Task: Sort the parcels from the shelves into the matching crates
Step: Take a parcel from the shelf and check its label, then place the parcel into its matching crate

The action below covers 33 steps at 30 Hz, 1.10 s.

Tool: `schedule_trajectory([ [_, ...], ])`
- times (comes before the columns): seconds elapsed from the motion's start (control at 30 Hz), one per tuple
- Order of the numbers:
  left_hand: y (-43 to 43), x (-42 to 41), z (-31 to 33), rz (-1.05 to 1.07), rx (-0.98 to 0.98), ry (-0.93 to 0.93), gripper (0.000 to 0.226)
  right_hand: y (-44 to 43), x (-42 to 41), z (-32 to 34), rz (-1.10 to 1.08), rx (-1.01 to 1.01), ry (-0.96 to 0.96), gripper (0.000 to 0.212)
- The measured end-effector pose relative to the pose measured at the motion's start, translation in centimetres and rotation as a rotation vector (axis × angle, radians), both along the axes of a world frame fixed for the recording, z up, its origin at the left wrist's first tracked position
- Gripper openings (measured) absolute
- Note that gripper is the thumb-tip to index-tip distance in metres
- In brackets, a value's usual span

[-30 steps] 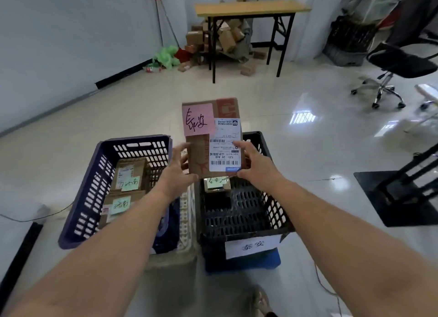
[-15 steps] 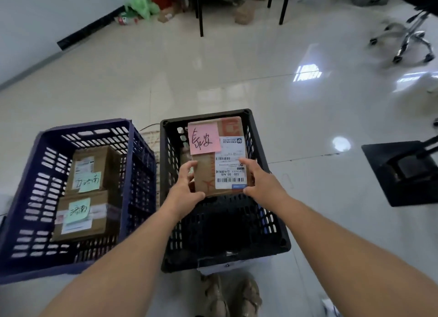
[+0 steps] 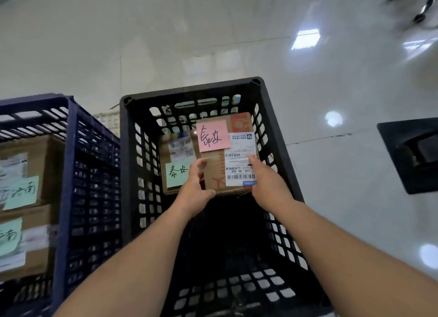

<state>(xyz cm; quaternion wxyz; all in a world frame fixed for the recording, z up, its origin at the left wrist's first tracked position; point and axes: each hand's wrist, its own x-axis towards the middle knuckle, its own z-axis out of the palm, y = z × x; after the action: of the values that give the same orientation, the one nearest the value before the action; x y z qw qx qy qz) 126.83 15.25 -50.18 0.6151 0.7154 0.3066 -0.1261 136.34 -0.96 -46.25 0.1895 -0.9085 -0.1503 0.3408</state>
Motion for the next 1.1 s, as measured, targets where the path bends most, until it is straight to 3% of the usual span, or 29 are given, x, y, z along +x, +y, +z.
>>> schedule_trajectory([
  [0.27, 0.9, 2.4, -4.5, -0.029, 0.082, 0.063, 0.085, 1.9, 2.3, -5.0, -0.039, -0.073, -0.020, 0.076],
  [0.4, 1.1, 3.0, -6.2, -0.131, 0.263, 0.108, 0.084, 2.3, 2.5, -7.9, -0.067, -0.085, -0.059, 0.062],
  [0.5, 1.2, 3.2, -7.0, -0.213, 0.432, 0.128, 0.083, 2.7, 2.5, -10.2, -0.017, -0.111, -0.087, 0.073],
  [0.67, 0.6, 3.9, -7.3, -0.264, 0.479, 0.185, 0.083, 3.0, 2.3, -11.6, 0.025, -0.182, -0.108, 0.083],
  [0.87, 0.4, 2.1, -3.9, -0.276, 0.393, 0.210, 0.089, 4.0, 0.6, -7.2, 0.052, -0.283, -0.101, 0.081],
  [1.1, 0.3, -2.2, 4.5, -0.226, 0.561, 0.175, 0.072, 4.4, -2.2, 2.1, 0.260, -0.179, -0.306, 0.043],
])
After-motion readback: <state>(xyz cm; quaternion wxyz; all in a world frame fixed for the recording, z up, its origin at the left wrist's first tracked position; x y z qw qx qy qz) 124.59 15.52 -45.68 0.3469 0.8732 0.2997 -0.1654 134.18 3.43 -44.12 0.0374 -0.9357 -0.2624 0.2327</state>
